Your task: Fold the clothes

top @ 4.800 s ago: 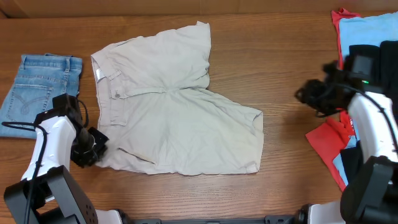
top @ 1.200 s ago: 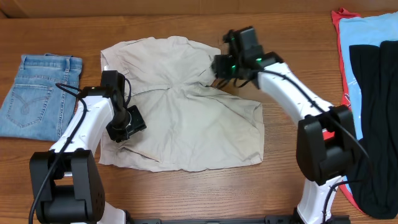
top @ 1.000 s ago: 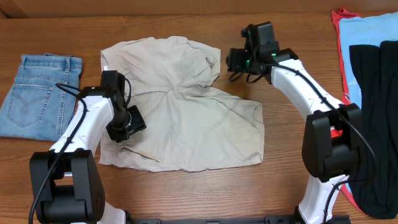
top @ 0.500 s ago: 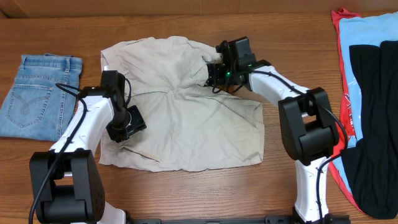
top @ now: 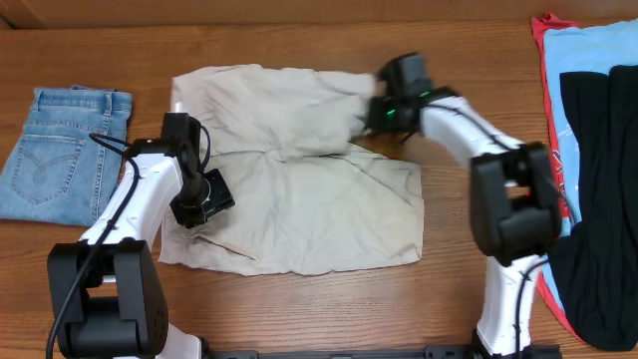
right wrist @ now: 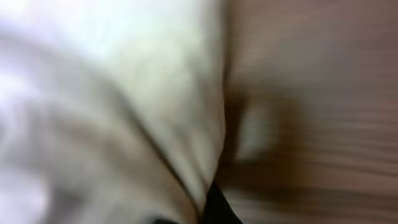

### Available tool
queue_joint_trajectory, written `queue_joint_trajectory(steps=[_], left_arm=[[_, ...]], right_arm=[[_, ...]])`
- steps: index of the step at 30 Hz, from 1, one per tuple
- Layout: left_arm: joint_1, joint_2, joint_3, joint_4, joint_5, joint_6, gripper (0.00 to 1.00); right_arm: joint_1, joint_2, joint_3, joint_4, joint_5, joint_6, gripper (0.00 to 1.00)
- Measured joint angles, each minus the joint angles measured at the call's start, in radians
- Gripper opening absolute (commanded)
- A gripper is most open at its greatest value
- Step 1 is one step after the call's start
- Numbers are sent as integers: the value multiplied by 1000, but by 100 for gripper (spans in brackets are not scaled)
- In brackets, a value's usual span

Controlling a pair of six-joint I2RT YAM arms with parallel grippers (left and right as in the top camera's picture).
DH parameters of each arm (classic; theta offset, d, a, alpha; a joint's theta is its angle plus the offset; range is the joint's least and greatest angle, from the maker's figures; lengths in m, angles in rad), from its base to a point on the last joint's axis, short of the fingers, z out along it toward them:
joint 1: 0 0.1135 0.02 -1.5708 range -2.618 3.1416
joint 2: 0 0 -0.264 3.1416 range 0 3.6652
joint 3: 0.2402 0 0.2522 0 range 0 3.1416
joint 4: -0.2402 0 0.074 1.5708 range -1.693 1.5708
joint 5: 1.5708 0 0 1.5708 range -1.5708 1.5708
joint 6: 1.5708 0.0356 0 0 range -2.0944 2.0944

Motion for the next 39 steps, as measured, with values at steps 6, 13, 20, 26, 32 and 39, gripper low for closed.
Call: queue_joint_trajectory(steps=[6, 13, 20, 26, 32, 39], left_arm=[[0, 0, 0, 0, 0, 0, 53], [0, 0, 0, 0, 0, 0, 53], [0, 0, 0, 0, 0, 0, 53], [0, 0, 0, 2, 0, 0, 53], [0, 0, 0, 5, 0, 0, 53], [0, 0, 0, 2, 0, 0, 53]], right_arm=[[-169, -142, 138, -39, 134, -12, 77], [-164, -211, 172, -230, 130, -24, 91], [-135, -179, 109, -440, 108, -27, 84], [-138, -179, 11, -420, -6, -27, 84], [-109, -178, -172, -171, -118, -26, 84], [-51, -177, -270, 132, -154, -29, 17]])
